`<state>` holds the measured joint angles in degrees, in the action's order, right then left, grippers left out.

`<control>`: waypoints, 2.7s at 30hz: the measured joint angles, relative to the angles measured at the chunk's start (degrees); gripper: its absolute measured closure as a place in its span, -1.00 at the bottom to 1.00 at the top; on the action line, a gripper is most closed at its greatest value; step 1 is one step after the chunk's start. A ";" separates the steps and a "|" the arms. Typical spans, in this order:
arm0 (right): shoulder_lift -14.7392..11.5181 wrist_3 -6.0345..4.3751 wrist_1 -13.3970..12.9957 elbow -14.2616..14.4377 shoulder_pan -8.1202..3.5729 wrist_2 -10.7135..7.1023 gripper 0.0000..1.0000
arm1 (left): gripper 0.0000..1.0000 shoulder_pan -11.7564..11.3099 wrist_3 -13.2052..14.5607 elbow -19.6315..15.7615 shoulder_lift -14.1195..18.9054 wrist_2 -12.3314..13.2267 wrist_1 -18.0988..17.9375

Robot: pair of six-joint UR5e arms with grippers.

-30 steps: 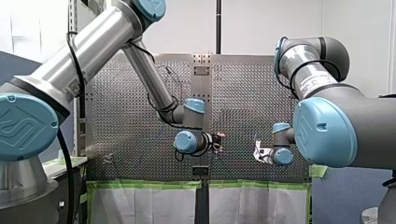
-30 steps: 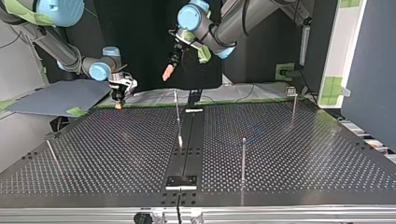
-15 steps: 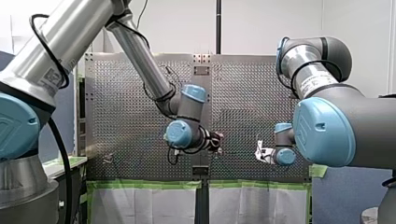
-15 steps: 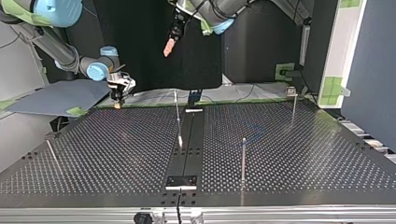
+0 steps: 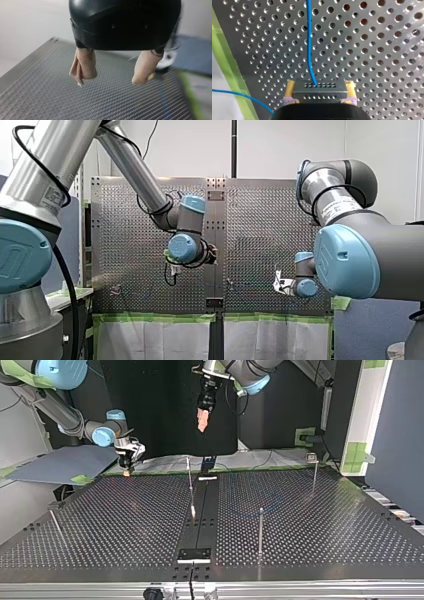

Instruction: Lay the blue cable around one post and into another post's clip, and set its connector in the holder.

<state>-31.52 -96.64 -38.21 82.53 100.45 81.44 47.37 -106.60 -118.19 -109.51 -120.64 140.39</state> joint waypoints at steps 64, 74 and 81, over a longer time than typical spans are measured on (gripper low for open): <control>0.09 0.66 -0.20 -2.13 0.12 -0.88 1.00 | -1.00 -32.90 -27.75 4.66 24.17 14.06 9.56; 0.09 0.75 0.04 -2.14 0.05 -0.90 1.00 | -1.00 -33.10 -28.83 4.66 22.26 19.80 8.87; 0.09 0.80 0.13 -2.16 -0.08 -0.92 1.00 | -1.00 -33.32 -31.56 4.69 20.39 22.51 6.77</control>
<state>-31.43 -95.83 -38.08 80.38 100.37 80.52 14.05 -138.16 -113.51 -89.12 -98.13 147.16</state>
